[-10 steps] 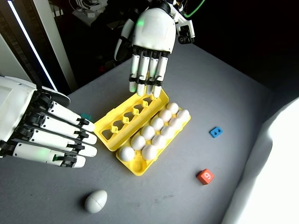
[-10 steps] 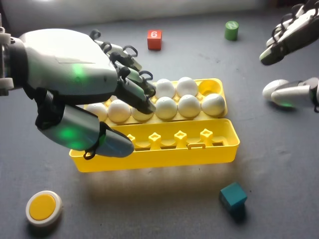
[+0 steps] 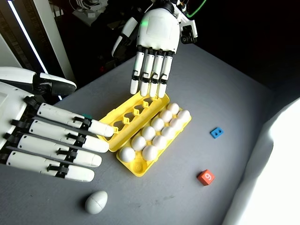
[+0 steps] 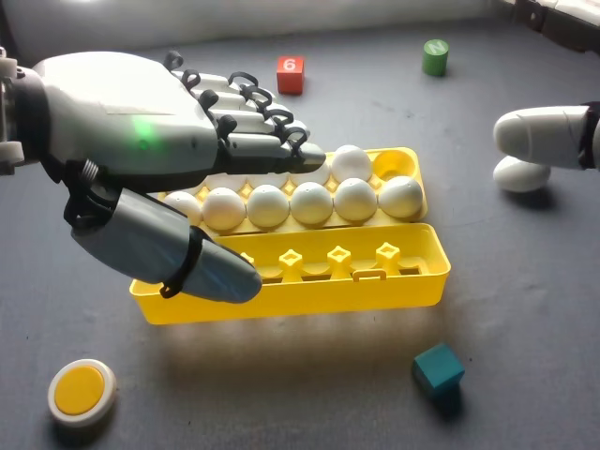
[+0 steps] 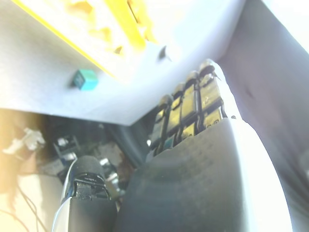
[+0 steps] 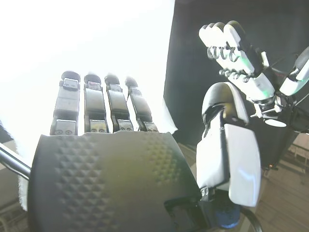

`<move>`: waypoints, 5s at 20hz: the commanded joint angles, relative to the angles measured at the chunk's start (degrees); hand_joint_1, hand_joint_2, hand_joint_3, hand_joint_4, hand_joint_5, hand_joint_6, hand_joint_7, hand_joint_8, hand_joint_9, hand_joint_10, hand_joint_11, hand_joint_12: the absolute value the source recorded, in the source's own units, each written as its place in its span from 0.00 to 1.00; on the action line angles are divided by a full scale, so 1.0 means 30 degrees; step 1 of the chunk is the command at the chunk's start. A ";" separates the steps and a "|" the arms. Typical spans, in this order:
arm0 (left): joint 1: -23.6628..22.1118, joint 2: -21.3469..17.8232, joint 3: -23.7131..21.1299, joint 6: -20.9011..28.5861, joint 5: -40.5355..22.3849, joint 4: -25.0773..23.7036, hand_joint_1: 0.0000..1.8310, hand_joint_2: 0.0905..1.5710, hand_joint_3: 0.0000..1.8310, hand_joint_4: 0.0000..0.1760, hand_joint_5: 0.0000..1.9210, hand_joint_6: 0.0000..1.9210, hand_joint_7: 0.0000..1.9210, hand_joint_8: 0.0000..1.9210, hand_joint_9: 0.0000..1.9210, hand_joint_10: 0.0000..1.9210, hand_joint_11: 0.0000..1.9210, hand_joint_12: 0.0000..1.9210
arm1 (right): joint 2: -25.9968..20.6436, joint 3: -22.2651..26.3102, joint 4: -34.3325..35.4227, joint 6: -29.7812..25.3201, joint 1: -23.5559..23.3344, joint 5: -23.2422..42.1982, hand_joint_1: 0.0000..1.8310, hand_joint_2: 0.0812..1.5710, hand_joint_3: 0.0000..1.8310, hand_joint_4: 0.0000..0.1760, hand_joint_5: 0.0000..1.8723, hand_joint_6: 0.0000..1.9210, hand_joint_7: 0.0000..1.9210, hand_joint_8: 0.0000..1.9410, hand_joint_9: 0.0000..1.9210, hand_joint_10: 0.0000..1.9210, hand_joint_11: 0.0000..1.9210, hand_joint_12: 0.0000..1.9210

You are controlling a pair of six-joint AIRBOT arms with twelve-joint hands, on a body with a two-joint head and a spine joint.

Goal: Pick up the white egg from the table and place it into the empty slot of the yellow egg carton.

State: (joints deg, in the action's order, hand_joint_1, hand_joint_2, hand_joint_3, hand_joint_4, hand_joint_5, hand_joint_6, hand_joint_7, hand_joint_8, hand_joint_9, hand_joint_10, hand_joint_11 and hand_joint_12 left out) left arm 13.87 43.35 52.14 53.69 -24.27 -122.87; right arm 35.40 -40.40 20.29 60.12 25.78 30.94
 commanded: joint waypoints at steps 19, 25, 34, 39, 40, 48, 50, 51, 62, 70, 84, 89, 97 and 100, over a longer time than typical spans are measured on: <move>0.0584 0.0515 -0.0105 0.1066 0.0075 -0.0677 0.00 0.70 0.01 0.00 0.00 0.00 0.00 0.00 0.00 0.00 0.00 0.00 | 0.1425 -0.2803 -0.0052 0.1783 0.0895 0.2905 0.21 0.49 0.00 1.00 0.42 0.02 0.00 0.00 0.00 0.00 0.00 0.00; 0.0435 0.0515 -0.0501 0.1264 0.0367 -0.0673 0.00 0.70 0.00 0.00 0.00 0.00 0.00 0.00 0.00 0.00 0.01 0.00 | 0.2596 -0.3969 -0.0053 0.2606 0.1695 0.3961 0.22 0.50 0.01 0.89 0.40 0.01 0.00 0.00 0.00 0.00 0.00 0.00; 0.0318 0.0518 -0.0464 0.1622 0.0673 -0.0671 0.00 0.70 0.00 0.00 0.00 0.00 0.00 0.00 0.00 0.00 0.01 0.01 | 0.5659 -0.7973 -0.0359 0.3947 0.2948 0.5864 0.25 0.50 0.00 0.84 0.40 0.00 0.00 0.00 0.00 0.00 0.00 0.00; 0.0320 0.0522 -0.0390 0.1629 0.0698 -0.0671 0.00 0.70 0.00 0.00 0.00 0.00 0.00 0.00 0.00 0.00 0.01 0.01 | 0.6700 -0.9399 -0.1127 0.3939 0.3173 0.4680 0.26 0.50 0.00 0.92 0.40 0.00 0.00 0.00 0.00 0.00 0.00 0.00; 0.0320 0.0522 -0.0371 0.1633 0.0698 -0.0671 0.00 0.70 0.00 0.00 0.00 0.00 0.00 0.00 0.00 0.00 0.01 0.01 | 0.6843 -0.9573 -0.1280 0.3889 0.3231 0.4674 0.26 0.50 0.00 0.92 0.40 0.00 0.00 0.00 0.00 0.00 0.00 0.00; 0.0129 0.0518 -0.0130 0.1891 0.0616 -0.0671 0.00 0.70 0.00 0.00 0.00 0.00 0.00 0.00 0.00 0.00 0.00 0.00 | 0.7861 -1.1282 -0.3046 0.2784 0.3166 0.4215 0.32 0.48 0.00 0.84 0.40 0.01 0.00 0.00 0.00 0.00 0.00 0.00; -0.0049 0.0520 -0.0048 0.1920 0.0451 -0.0671 0.00 0.70 0.00 0.00 0.00 0.00 0.00 0.00 0.00 0.00 0.00 0.00 | 0.8203 -1.1978 -0.3394 0.2199 0.3053 0.3702 0.34 0.48 0.00 0.79 0.40 0.01 0.00 0.00 0.00 0.00 0.00 0.00; -0.0100 0.0518 -0.0019 0.1962 0.0318 -0.0671 0.00 0.70 0.00 0.00 0.00 0.00 0.00 0.00 0.00 0.00 0.00 0.00 | 0.8403 -1.2390 -0.3665 0.1842 0.3038 0.3427 0.34 0.48 0.00 0.84 0.40 0.01 0.00 0.00 0.00 0.00 0.00 0.00; -0.0142 0.0543 0.0468 0.1984 -0.0282 -0.1374 0.00 0.71 0.00 0.00 0.00 0.00 0.00 0.00 0.00 0.00 0.01 0.00 | 0.9780 -1.4304 -0.5138 0.1680 0.2845 0.2430 0.37 0.46 0.00 0.81 0.45 0.02 0.00 0.00 0.00 0.00 0.00 0.00; -0.0343 0.0553 0.0309 0.1931 0.0144 -0.1122 0.00 0.71 0.00 0.00 0.00 0.00 0.00 0.00 0.00 0.00 0.00 0.00 | 1.0571 -1.5593 -0.8508 -0.0870 0.2522 0.2399 0.39 0.48 0.00 0.85 0.49 0.02 0.00 0.00 0.00 0.00 0.00 0.00; -0.0347 0.0551 0.0363 0.1929 0.0558 -0.1446 0.00 0.71 0.00 0.00 0.00 0.00 0.00 0.00 0.00 0.00 0.00 0.00 | 1.0777 -1.6061 -0.9267 -0.1055 0.2528 0.2212 0.42 0.52 0.01 0.97 0.53 0.03 0.00 0.00 0.00 0.00 0.00 0.00; -0.0348 0.0518 0.0149 0.1929 0.0533 -0.1527 0.00 0.71 0.00 0.00 0.01 0.00 0.00 0.00 0.00 0.00 0.00 0.00 | 1.0762 -1.6061 -0.9267 -0.1057 0.2522 0.2214 0.60 0.60 0.00 1.00 0.69 0.23 0.00 0.00 0.00 0.00 0.00 0.00; -0.0434 0.0474 0.0093 0.1931 0.0379 -0.1525 0.00 0.71 0.00 0.00 0.00 0.00 0.00 0.00 0.00 0.00 0.00 0.00 | 1.0668 -1.6021 -0.9265 -0.1628 0.2386 0.2214 0.59 0.64 0.00 1.00 0.62 0.37 0.04 0.00 0.00 0.00 0.00 0.00; -0.0433 0.0474 0.0095 0.1931 0.0377 -0.1527 0.00 0.72 0.00 0.00 0.00 0.00 0.00 0.00 0.00 0.00 0.00 0.00 | 1.0243 -1.5610 -0.9265 -0.3223 0.1970 0.2636 0.58 0.64 0.00 1.00 0.61 0.38 0.03 0.00 0.00 0.00 0.00 0.00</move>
State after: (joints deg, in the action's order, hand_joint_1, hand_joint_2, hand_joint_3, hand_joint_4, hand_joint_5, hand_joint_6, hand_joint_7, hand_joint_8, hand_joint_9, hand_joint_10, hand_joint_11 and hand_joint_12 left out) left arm 13.32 44.86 52.66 59.59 -26.00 -129.14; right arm 66.43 -86.98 -8.78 49.76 32.27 32.91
